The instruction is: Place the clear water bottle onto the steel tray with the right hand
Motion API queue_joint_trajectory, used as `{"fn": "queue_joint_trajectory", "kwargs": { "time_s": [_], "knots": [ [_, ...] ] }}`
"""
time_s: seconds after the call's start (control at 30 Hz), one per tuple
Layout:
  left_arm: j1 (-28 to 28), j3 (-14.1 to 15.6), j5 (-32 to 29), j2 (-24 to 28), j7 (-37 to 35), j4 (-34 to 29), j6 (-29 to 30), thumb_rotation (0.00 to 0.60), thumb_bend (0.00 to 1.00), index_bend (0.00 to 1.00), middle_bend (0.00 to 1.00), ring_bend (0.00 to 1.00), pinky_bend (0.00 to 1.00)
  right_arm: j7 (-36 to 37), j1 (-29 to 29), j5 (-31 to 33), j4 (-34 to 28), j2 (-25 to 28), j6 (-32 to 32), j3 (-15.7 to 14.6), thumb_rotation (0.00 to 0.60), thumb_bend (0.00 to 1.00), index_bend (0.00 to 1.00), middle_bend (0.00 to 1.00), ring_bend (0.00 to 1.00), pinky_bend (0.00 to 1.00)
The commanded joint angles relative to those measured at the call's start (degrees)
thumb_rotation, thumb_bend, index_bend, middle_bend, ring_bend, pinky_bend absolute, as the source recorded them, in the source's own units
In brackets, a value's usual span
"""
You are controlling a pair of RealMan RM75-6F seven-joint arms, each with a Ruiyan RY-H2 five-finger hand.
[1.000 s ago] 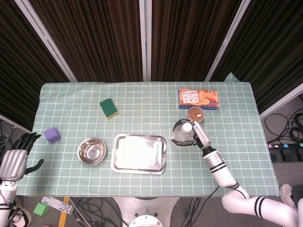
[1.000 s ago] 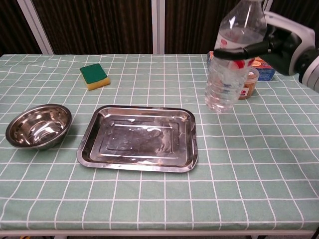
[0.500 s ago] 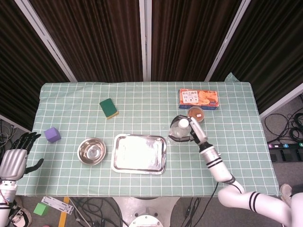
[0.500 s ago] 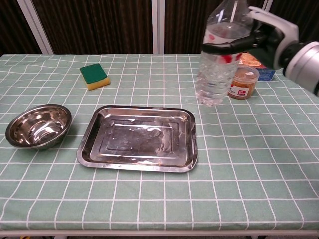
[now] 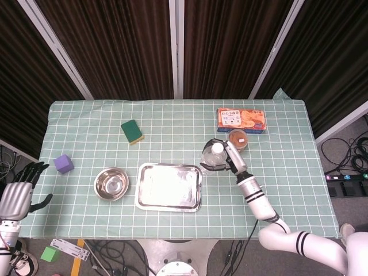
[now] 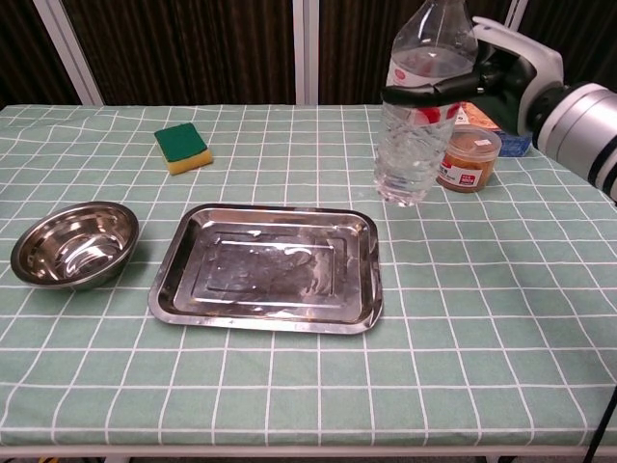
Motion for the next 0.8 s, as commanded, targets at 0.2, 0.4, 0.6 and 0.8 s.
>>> {"fn": "queue_joint_trajectory", "kwargs": {
  "time_s": [0.2,0.4,0.6,0.8],
  "knots": [
    [0.8,-0.2,-0.8,0.8,0.3,-0.6,0.9,0.600,0.28,0.19,0.21,0.11,0.19,-0.7,3.6,-2.0,0.6,-6.2,-1.7,-0.5,0.600,0.22,0.71,0.57,0.39,0.45],
    [1.0,-0.3,-1.0,1.0,-0.4,-0.4,0.8,0.600,0.28,0.18,0.21,0.11,0.19,0.0,3.1,-0.4,1.2,-5.2,-1.9,0.3,0.600,0.22,0.71,0.57,0.39,0.45],
    [1.0,-0.3,-0.8,1.1,-0.5,-0.3,0.9,0.600,0.28,0.19,0.21,0.11,0.19,0.1,4.8,-1.3,2.7,-8.5,-3.5,-0.6,0.600,0.22,0.71,0.57,0.39,0.45],
    [1.3,0.0,-0.8,1.0,-0.6,-0.3,0.9,0.600,0.28,0.19,0.21,0.11,0.19,0.3,7.5,-1.4,4.8,-12.0,-5.1,0.5,0.600,0.24,0.71,0.57,0.39,0.45]
  ]
}}
